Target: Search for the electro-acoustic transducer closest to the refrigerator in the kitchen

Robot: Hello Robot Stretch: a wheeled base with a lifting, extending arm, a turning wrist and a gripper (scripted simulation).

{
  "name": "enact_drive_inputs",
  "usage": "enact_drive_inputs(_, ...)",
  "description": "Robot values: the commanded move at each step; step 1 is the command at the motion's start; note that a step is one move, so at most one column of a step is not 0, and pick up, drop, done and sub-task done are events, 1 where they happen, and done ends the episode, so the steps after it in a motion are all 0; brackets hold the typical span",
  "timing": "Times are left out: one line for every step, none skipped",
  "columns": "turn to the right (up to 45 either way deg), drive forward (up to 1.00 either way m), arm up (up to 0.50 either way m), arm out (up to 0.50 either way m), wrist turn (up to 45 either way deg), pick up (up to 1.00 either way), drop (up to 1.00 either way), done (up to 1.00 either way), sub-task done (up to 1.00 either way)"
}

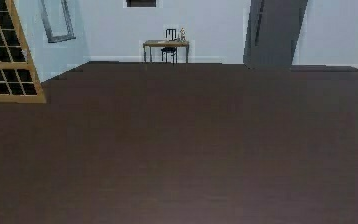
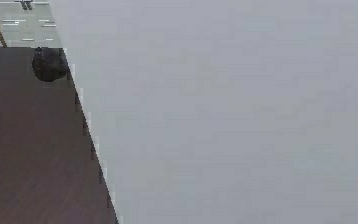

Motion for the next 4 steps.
enact_drive_inputs(0.0,0.55,0.0,0.0,0.0,0.0,0.0,0.0,0.0)
enact_drive_inputs(6.0,0.0,0.0,0.0,0.0,0.0,0.0,0.0,0.0)
enact_drive_inputs(0.0,1.0,0.0,0.0,0.0,0.0,0.0,0.0,0.0)
enact_drive_inputs(0.0,1.0,0.0,0.0,0.0,0.0,0.0,0.0,0.0)
